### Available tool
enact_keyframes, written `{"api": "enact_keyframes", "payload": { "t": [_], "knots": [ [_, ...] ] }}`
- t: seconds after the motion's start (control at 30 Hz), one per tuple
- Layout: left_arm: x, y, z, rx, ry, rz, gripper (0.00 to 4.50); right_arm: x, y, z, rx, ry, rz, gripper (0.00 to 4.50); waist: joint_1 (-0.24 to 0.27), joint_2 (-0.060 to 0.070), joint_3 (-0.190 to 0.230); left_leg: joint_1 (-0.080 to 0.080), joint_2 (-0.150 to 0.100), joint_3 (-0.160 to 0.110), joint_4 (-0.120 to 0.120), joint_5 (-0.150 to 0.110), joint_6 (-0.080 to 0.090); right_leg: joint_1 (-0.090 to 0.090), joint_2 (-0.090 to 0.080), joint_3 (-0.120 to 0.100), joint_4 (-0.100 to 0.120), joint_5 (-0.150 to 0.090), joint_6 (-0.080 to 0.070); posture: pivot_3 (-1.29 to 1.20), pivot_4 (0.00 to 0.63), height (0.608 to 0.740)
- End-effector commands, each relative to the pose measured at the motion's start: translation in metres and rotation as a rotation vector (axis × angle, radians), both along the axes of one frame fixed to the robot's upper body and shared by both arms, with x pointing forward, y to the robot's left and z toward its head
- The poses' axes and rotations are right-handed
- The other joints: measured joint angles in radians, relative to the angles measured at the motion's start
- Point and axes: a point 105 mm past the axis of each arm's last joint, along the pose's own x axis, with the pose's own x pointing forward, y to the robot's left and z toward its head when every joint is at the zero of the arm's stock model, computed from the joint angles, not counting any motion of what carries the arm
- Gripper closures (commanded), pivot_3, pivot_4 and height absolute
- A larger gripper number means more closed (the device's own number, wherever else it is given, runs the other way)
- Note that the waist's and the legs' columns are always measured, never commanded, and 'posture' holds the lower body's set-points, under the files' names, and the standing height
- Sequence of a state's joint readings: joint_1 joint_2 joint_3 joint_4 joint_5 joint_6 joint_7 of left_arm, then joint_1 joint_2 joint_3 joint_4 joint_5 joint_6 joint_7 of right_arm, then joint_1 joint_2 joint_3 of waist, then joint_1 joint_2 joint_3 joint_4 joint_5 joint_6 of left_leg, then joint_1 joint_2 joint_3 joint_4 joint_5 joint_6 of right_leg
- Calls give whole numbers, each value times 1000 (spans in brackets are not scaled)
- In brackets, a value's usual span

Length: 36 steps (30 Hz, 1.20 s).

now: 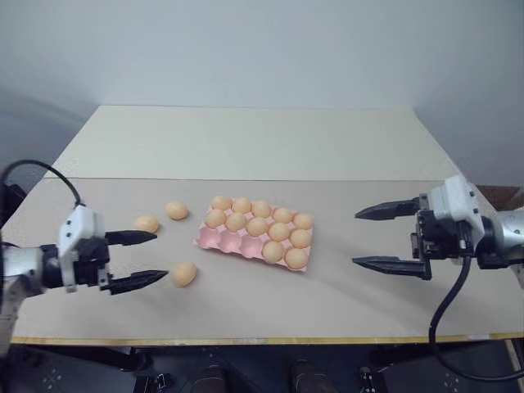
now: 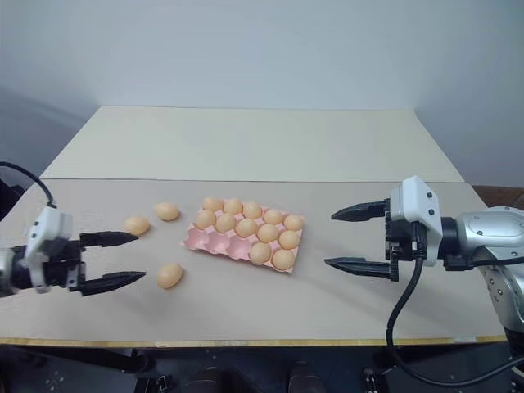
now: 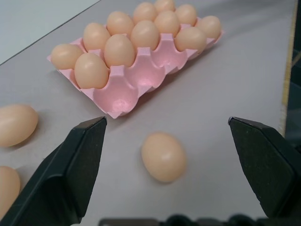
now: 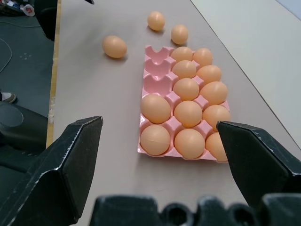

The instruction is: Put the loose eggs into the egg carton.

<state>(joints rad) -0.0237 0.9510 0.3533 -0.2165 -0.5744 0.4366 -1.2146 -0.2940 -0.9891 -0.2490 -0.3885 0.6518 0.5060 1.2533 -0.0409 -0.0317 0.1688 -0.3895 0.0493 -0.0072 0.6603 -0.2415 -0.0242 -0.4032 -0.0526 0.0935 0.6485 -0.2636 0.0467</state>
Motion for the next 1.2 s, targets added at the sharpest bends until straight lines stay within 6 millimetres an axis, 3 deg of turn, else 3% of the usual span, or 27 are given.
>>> {"api": "enact_keyframes", "payload": {
  "t": [0.03,0.3,0.47,0.57,0.63,0.7,0.93,1.03,1.2],
  "knots": [
    [11,-17,-9,3,-35,29,0,-5,8,11,13,-57,35,24,1,0,0,0,0,0,0,0,0,0,0,0,0,0,0,0,150,740],
    [23,-31,-47,38,8,90,0,-8,10,12,12,-77,33,24,0,0,0,0,0,0,0,0,0,0,0,0,0,0,0,0,150,740],
    [24,-27,-66,92,67,100,0,-8,11,12,11,-84,28,24,0,0,0,0,0,0,0,0,0,0,0,0,0,0,0,0,150,740],
    [26,-22,-73,131,71,124,556,-8,11,12,16,-90,22,0,0,0,0,0,0,0,0,0,0,0,0,0,0,0,0,0,150,740],
    [29,-19,-74,137,68,144,1161,-7,11,12,19,-95,14,0,1,0,0,0,0,0,0,0,0,0,0,0,0,0,0,0,150,740],
    [31,-18,-70,132,61,138,1855,-7,12,11,22,-96,12,0,1,0,0,0,0,0,0,0,0,0,0,0,0,0,0,0,150,740],
    [27,-36,-32,39,-30,-45,1855,-6,12,11,28,-100,6,0,1,0,0,-1,0,0,0,0,0,0,0,0,0,0,0,0,150,740],
    [28,-58,-13,-37,-80,-124,1855,-6,13,10,31,-103,2,0,5,0,0,-1,0,0,0,0,0,0,0,0,0,0,0,0,150,740],
    [48,-97,-7,-103,-130,-182,1855,-7,14,10,35,-110,-3,0,19,0,0,-1,-1,0,1,0,0,1,0,0,0,1,1,0,150,740]
  ]
}}
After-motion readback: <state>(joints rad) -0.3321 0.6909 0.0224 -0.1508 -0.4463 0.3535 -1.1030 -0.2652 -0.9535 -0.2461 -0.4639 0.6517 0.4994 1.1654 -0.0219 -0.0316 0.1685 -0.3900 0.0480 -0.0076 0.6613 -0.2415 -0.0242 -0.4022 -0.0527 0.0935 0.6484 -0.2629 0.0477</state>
